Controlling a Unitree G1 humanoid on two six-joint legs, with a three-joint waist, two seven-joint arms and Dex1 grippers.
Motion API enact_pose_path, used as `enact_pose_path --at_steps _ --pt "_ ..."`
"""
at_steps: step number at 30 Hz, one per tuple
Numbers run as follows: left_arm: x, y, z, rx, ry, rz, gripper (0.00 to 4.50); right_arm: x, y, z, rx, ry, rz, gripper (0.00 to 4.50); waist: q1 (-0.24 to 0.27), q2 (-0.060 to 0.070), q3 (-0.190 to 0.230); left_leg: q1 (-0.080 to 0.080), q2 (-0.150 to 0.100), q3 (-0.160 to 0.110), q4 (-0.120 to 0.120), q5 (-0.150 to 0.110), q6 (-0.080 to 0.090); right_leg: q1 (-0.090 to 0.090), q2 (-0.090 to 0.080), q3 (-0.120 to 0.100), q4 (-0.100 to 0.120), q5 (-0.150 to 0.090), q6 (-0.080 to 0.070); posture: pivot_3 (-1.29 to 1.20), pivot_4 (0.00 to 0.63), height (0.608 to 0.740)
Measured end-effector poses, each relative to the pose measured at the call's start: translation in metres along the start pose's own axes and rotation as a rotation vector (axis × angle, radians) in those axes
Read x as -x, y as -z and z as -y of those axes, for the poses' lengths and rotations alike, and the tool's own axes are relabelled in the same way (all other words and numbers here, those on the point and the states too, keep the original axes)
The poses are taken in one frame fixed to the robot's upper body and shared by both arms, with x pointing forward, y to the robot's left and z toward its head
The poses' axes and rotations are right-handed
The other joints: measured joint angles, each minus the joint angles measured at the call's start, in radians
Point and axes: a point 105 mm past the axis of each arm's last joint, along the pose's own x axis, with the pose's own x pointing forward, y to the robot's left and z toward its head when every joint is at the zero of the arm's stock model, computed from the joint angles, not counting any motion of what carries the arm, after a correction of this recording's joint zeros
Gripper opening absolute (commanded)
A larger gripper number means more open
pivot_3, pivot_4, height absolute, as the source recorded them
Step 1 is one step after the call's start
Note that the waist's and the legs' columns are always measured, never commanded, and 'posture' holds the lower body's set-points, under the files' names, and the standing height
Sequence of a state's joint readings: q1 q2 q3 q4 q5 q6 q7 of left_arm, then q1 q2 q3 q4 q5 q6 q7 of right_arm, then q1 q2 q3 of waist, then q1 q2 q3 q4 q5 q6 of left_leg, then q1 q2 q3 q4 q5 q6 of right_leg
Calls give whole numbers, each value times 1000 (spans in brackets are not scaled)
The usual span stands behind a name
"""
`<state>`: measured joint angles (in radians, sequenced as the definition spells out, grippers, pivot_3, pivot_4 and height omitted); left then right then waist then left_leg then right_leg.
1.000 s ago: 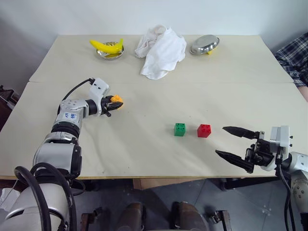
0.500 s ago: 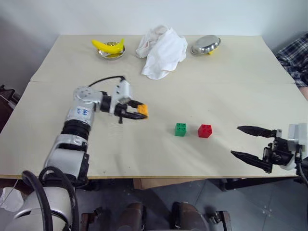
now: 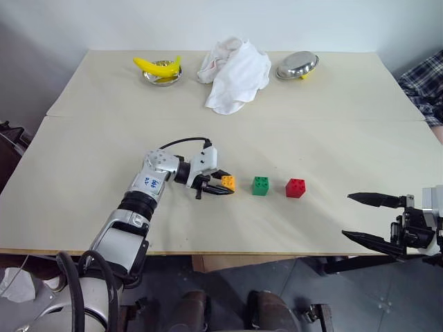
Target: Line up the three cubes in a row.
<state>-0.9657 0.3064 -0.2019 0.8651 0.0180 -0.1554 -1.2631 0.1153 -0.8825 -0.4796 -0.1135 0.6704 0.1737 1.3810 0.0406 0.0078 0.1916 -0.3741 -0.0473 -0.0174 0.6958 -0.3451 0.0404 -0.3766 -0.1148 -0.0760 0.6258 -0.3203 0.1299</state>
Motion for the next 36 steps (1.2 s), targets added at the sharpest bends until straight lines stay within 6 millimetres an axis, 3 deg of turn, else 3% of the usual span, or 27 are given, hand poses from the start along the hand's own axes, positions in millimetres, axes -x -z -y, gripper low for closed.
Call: enact_pose_path --at_steps 5,10,13,21,24,26,28,31,36 --pt "0 0 -1 -2 5 -12 1516 -2 1 0 -7 11 13 4500 1 0 0 0 0 0 0 0 0 0 0 0 0 0 0 0 150 740" --pt "3 3 1 34 14 -17 3131 -3 2 0 -11 14 20 4500 0 0 0 0 0 0 0 0 0 0 0 0 0 0 0 0 150 740" --pt "8 -4 -1 15 -5 25 4080 -5 0 1 -4 10 26 4500 0 0 0 0 0 0 0 0 0 0 -1 1 0 0 0 0 150 740" --pt "77 -7 10 -50 -97 130 4080 -14 0 3 -5 -29 37 4500 -20 1 0 0 3 -1 0 -1 -1 0 -1 6 0 0 0 0 150 740" --pt "135 21 33 2 -288 82 4080 -13 6 7 -29 -39 28 4500 -38 1 0 3 4 -1 -4 -1 -2 0 -1 11 -1 -1 -1 0 150 740" --pt "162 31 48 55 -416 70 4080 -11 10 10 -32 -37 17 4500 -40 1 0 2 4 -1 -4 -1 -2 0 -1 11 -2 -1 -2 0 150 740" --pt "185 43 77 115 -544 41 4080 -8 9 14 -5 -45 8 4500 -41 2 0 3 4 -1 -5 -2 -1 1 -2 13 -4 -1 -2 0 150 740" --pt "198 57 109 223 -655 19 4080 0 13 18 3 -44 -22 4500 -27 1 0 4 4 -2 -4 -2 -1 2 -2 13 -7 -1 -2 0 150 740" --pt "209 59 134 249 -728 -16 4080 9 15 27 22 -32 -46 4500 -13 3 -1 4 4 -1 -4 -3 -2 3 -3 15 -10 -1 -3 0 150 740"
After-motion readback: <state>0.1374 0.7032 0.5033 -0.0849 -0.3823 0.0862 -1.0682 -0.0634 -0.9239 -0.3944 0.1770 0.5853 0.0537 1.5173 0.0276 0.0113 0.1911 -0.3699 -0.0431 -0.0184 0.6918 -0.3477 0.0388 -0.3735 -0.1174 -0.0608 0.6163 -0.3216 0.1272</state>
